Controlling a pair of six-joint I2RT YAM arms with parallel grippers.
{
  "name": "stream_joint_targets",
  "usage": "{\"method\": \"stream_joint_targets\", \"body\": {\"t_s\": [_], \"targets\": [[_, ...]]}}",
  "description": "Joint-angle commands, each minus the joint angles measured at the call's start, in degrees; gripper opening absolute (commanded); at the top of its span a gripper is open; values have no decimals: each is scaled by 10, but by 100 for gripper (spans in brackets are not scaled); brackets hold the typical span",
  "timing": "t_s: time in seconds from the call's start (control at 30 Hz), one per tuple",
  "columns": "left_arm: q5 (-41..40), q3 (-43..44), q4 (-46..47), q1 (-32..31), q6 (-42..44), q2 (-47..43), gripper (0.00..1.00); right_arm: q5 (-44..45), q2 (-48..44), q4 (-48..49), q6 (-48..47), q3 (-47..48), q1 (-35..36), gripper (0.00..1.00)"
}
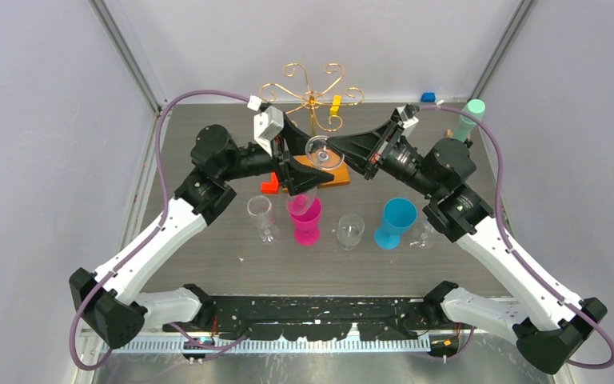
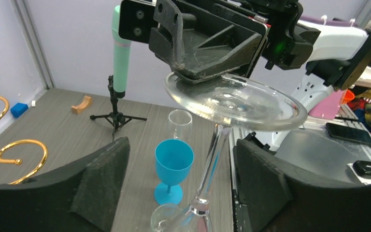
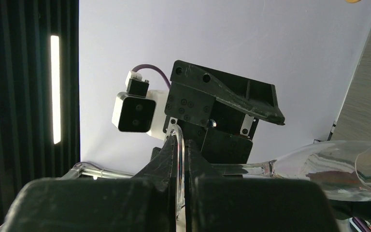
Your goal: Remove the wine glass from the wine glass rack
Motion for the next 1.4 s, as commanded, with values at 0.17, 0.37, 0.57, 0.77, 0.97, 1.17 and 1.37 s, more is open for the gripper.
{"method": "stream_joint_targets", "body": {"t_s": [0.17, 0.37, 0.57, 0.77, 0.97, 1.17, 1.37], "targets": [[18, 25, -66, 0, 57, -25, 33, 9, 13, 74, 0, 32, 23, 0], [-10, 25, -69, -1, 61, -48, 0, 12, 20, 74, -31, 37, 26, 25], [-125, 3, -75, -1, 62, -103, 0, 72, -6, 52, -134, 24, 26, 72], [-278, -10, -68, -1, 40, -168, 0, 109, -17, 76, -174, -12, 33, 74], [-494, -18, -33, -1, -53, -219, 0, 134, 28, 106, -203, -17, 105, 74], [-661, -46, -20, 0, -163, -263, 0, 142, 96, 133, -244, 16, 190, 74], [-731, -70, -3, -1, -206, -294, 0, 168, 117, 143, -263, 20, 219, 74]]}}
